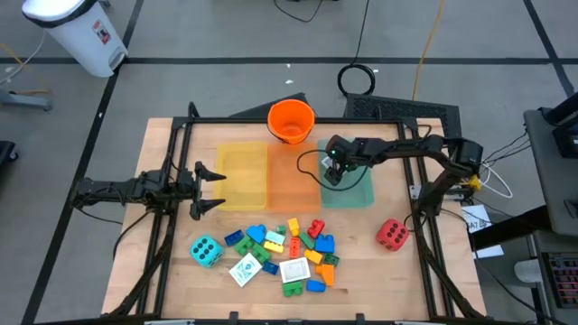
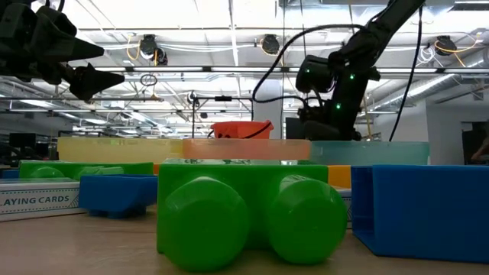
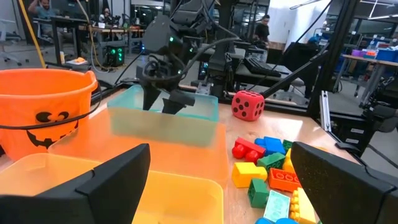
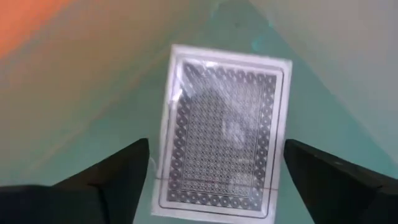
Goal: Pick & Place Toys
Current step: Put the black deck of cards into the blue bin, then put the blue deck of cards into the blue bin
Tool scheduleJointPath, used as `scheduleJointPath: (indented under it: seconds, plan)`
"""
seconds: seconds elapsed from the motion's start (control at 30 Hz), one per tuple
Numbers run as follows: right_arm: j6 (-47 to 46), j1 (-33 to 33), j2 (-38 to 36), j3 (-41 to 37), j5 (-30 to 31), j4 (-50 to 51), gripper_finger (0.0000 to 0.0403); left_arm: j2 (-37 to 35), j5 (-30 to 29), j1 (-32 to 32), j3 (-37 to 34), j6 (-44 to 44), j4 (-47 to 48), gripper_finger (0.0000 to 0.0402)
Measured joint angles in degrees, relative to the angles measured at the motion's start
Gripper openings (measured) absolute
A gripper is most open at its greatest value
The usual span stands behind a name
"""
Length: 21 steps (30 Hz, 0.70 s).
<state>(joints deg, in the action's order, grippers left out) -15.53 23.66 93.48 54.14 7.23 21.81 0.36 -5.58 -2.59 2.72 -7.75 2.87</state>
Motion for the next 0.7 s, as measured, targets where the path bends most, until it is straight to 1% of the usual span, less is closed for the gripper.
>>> scheduleJointPath:
  seconds: [0.1,0.17,0.27,0.4,0.47,0.53,0.63,0.7]
  plan:
    - [0.7,0.0,-1.5,0.0,-0.3,1.1,0.0352,0.0,0.0,0.0,0.0,0.0,0.0,0.0392]
    - [1.4,0.0,-3.1,0.0,-2.1,1.6,0.0351,0.0,0.0,0.0,0.0,0.0,0.0,0.0392]
    - [1.1,-0.1,-6.5,0.0,-6.6,4.4,0.0347,0.0,0.0,0.0,0.0,0.0,0.0,0.0392]
    - [-1.4,-1.1,-12.6,0.0,-12.9,9.6,0.0338,0.0,0.0,0.0,0.0,0.0,0.0,0.0392]
    - [-1.3,-3.5,-16.2,-0.5,-13.3,10.9,0.0332,0.0,0.0,0.0,0.0,0.0,0.0,0.0392]
    - [-0.4,-7.2,-20.2,-1.8,-13.3,9.5,0.0327,0.0,0.0,0.0,0.0,0.0,0.0,0.0392]
    - [-0.6,-13.7,-26.3,-4.9,-13.2,2.9,0.0316,0.0,0.0,0.0,0.0,0.0,0.0,0.0392]
    - [-0.8,-18.8,-30.1,-7.9,-13.1,-4.2,0.0304,0.0,0.0,0.0,0.0,0.0,0.0,0.0392]
